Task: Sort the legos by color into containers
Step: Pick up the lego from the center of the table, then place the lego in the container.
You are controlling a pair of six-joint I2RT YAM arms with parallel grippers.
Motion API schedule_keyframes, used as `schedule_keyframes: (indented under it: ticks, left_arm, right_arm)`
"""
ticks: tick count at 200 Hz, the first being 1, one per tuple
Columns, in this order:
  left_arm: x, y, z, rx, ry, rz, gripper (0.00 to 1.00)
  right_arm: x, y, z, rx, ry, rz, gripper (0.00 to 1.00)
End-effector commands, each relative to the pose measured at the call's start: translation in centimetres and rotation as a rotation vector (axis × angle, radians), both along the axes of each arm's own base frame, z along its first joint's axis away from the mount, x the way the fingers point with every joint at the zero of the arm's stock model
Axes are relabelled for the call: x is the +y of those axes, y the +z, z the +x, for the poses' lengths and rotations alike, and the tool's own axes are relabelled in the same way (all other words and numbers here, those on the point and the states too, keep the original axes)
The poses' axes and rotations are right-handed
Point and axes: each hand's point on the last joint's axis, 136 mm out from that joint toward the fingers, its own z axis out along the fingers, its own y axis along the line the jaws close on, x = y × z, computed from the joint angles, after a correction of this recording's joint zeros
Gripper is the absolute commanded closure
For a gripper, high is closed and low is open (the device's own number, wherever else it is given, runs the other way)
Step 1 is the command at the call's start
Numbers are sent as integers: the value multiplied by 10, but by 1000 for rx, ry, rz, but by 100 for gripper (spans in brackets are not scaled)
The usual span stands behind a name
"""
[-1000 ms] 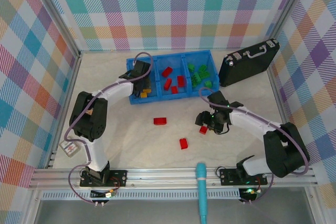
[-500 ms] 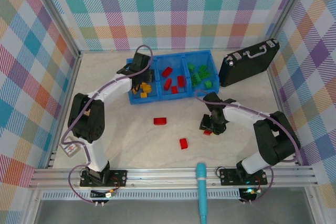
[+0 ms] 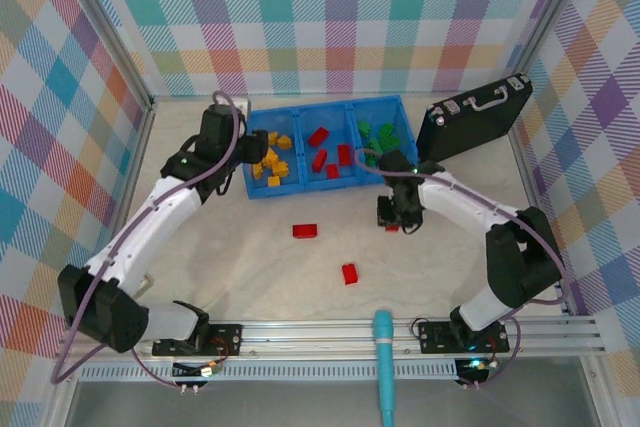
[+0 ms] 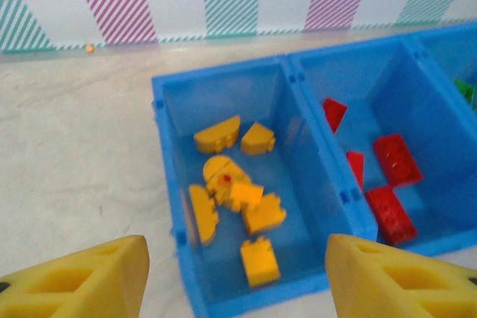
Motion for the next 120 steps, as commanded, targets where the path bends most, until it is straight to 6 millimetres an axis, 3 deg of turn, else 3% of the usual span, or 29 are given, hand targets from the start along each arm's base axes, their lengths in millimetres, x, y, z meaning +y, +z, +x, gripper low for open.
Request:
schedule_keyframes:
  ticks: [1,26,53,90,120]
  left_arm:
    - [19,-22,-30,90,10,90,34]
    - [30,-20,-52,90,-3,120,31]
    - [31,0,-62,51,-43,124,28]
    - [29,16,-68,38,-105,162,28]
    - [27,15,-71,15,-121,139,25]
  right_arm:
    - [0,55,34,-172,182,-91,73]
    - [25,101,84,-371,329,-93,73]
    - [58,130,130,-548,415,-44,73]
    - [98,139,168,-675,526,6,74]
    - [122,131,175,-704,613,66,72]
